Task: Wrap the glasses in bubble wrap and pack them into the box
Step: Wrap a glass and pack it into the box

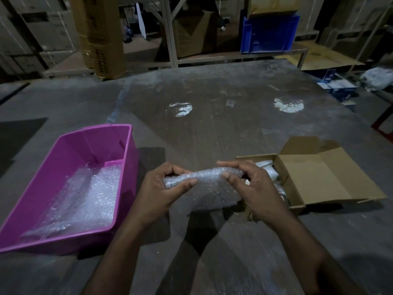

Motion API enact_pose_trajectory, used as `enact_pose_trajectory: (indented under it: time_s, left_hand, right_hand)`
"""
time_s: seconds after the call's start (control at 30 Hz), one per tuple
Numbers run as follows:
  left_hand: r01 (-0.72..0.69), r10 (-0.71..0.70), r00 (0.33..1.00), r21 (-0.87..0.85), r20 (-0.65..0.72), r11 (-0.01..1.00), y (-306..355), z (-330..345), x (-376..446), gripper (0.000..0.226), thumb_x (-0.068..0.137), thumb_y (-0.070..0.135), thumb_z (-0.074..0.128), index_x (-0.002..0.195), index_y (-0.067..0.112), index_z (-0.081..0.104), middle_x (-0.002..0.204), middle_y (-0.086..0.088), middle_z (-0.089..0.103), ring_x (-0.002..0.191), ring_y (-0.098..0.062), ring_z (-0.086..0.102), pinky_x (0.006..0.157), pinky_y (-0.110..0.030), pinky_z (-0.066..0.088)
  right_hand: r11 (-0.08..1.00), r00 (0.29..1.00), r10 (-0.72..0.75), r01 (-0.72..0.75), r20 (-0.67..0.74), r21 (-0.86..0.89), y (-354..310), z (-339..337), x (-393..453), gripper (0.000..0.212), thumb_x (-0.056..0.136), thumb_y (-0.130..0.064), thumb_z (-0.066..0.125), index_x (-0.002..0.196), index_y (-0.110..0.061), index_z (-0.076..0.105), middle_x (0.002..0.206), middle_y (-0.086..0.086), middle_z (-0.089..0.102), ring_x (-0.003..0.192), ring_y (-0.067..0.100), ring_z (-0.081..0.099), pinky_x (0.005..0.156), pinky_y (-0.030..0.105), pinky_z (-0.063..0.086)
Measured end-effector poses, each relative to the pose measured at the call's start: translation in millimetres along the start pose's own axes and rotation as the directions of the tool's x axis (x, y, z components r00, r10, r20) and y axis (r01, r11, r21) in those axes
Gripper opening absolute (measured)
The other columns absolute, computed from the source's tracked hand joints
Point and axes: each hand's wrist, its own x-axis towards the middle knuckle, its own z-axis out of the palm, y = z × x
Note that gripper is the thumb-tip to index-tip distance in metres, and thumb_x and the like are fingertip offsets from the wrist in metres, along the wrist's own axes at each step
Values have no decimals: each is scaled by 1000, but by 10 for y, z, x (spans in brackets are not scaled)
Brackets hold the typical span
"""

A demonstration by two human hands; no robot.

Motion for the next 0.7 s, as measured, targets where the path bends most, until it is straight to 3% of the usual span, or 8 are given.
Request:
enact_pose_trajectory:
  time_s: [0.07, 0.1, 0.17, 0.23, 0.3, 0.37, 0.53, 0.7]
  left_hand:
    - [8, -8, 1000, -25, -13, 1000, 4, 10, -3, 27, 78, 30, 80, 104, 24, 74, 93, -6, 71, 82, -22, 71, 67, -30, 57]
    - [7, -8, 1000, -28, -23, 1000, 3, 13, -5, 32, 79, 31, 79, 110, 30, 72, 93, -8, 69, 81, -24, 71, 68, -32, 59]
    - [0, -1, 1000, -26, -18, 1000, 3, 22, -9, 37, 83, 32, 75, 118, 36, 66, 94, -6, 67, 81, -26, 71, 71, -36, 60]
    - [-3, 3, 1000, -27, 8, 1000, 7, 39, -8, 32, 90, 29, 70, 121, 32, 64, 96, 3, 67, 81, -17, 71, 71, -31, 59]
    - [-9, 10, 1000, -38, 24, 999, 20, 45, -5, 24, 95, 23, 64, 119, 25, 66, 97, 6, 67, 79, -10, 68, 68, -23, 55]
    - [-9, 11, 999, -39, 45, 999, 26, 35, -7, 23, 96, 23, 63, 118, 25, 65, 100, 6, 66, 81, -10, 68, 68, -23, 54]
    - [12, -6, 995, -62, 102, 998, 24, 17, -25, 48, 79, 20, 80, 123, 25, 63, 106, 8, 68, 94, -17, 71, 76, -30, 60]
    - [-11, 19, 997, -92, 80, 996, 11, 21, -1, 22, 82, 16, 78, 103, 17, 76, 103, -3, 76, 89, -18, 72, 73, -26, 57]
  right_hand:
    - [1000, 1000, -4, 4, -7, 10, -21, 10, -1, 30, 96, -41, 58, 125, -52, 63, 115, 0, 66, 86, 5, 59, 77, 19, 52]
    - [999, 1000, -14, 14, -5, 31, -36, 18, 0, 32, 99, -39, 55, 127, -52, 61, 114, -9, 68, 89, 2, 61, 82, 22, 53]
    - [997, 999, -42, 42, 8, 66, -60, 29, 3, 31, 101, -37, 50, 128, -48, 61, 129, -26, 63, 117, -8, 57, 96, 20, 45]
    - [996, 998, -42, 38, 46, 78, -62, 30, -3, 32, 97, -42, 53, 127, -48, 61, 137, -28, 58, 128, -9, 49, 99, 18, 42]
    - [994, 995, -7, -3, 95, 108, -61, 32, -13, 38, 89, -45, 66, 126, -47, 62, 136, -21, 58, 123, -2, 57, 96, 24, 50]
    - [988, 996, 28, -41, 86, 152, -61, 38, -16, 36, 84, -40, 72, 120, -41, 68, 126, -12, 65, 109, 5, 67, 82, 26, 58]
    - [992, 999, 42, -44, 21, 122, -84, 12, -10, 23, 87, -38, 67, 107, -29, 72, 108, -12, 70, 94, 4, 69, 71, 22, 57]
    - [999, 999, 30, -29, -17, 15, -54, 15, 11, 24, 87, -47, 61, 95, -27, 70, 105, -8, 59, 95, 0, 60, 75, 16, 52]
